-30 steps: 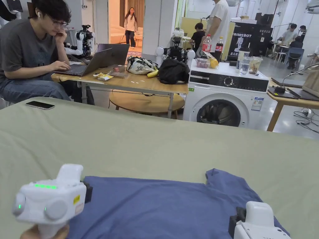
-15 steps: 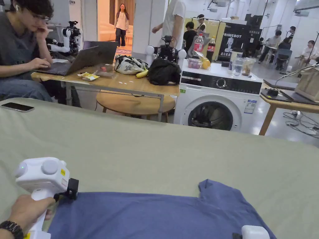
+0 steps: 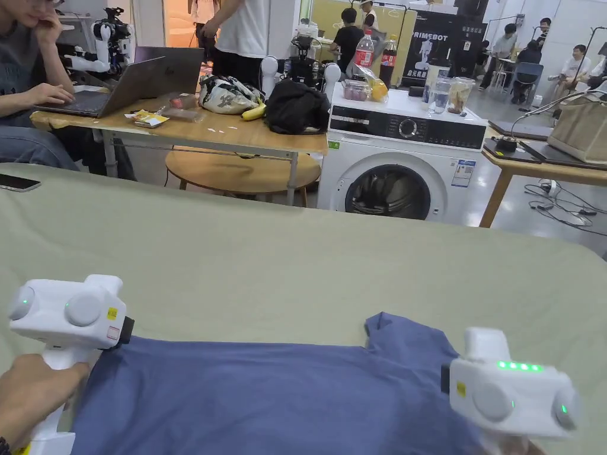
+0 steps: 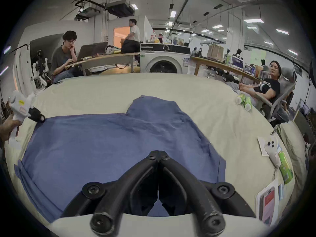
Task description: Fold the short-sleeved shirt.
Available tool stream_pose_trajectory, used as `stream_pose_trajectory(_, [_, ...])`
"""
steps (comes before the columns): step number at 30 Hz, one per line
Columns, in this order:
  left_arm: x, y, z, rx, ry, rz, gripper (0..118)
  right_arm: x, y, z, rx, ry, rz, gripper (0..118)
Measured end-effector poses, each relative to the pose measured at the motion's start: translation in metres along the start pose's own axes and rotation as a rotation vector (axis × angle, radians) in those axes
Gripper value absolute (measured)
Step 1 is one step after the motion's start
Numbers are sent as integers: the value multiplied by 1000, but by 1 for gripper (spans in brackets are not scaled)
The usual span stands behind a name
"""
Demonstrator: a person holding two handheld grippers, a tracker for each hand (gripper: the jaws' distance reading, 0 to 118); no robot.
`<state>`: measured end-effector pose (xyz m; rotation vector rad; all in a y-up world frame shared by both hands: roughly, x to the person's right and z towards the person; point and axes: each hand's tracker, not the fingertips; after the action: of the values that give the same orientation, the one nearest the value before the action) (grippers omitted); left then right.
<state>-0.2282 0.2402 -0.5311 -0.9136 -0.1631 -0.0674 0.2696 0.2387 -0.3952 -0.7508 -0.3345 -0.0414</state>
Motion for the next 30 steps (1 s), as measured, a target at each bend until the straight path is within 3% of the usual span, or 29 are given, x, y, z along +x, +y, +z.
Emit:
stream_pose_trajectory(5, [-2, -5, 21, 53, -12, 1, 0, 24, 52, -70, -139, 5, -29, 0])
stream_pose_trajectory(6, [-2, -6, 21, 67, -14, -7, 0, 28, 56, -83, -169, 5, -25, 8])
stream_pose_trajectory(8, [-2, -7, 25, 72, -18, -6, 0, 32, 60, -104, -233, -33, 35, 46])
stream_pose_trajectory(9, [-3, -7, 26, 81, -23, 7, 0, 34, 59, -113, -261, -31, 44, 54])
stream_pose_trajectory(10, [-3, -7, 24, 82, -25, 11, 0, 38, 58, -120, -277, -18, 33, 54])
stream_pose_trajectory(13, [-3, -6, 20, 83, -19, 3, 0, 47, 50, -135, -347, 47, -40, 54])
stream_pose_trajectory(20, [0, -8, 13, 67, -13, 12, 0, 33, 39, -126, -284, 64, -10, 53])
stream_pose_trajectory(21, [0, -9, 14, 66, -14, 14, 0, 31, 37, -120, -282, 62, 0, 49])
stream_pose_trajectory(23, [-1, -8, 17, 66, -17, 15, 0, 34, 37, -108, -254, 67, 6, 30])
stream_pose_trajectory(25, [-4, -4, 25, 83, -14, 21, 0, 43, 41, -94, -193, 111, -56, 0])
stream_pose_trajectory(30, [-9, 13, 77, 179, -28, 25, 0, 59, 63, -18, 9, 108, -42, 0])
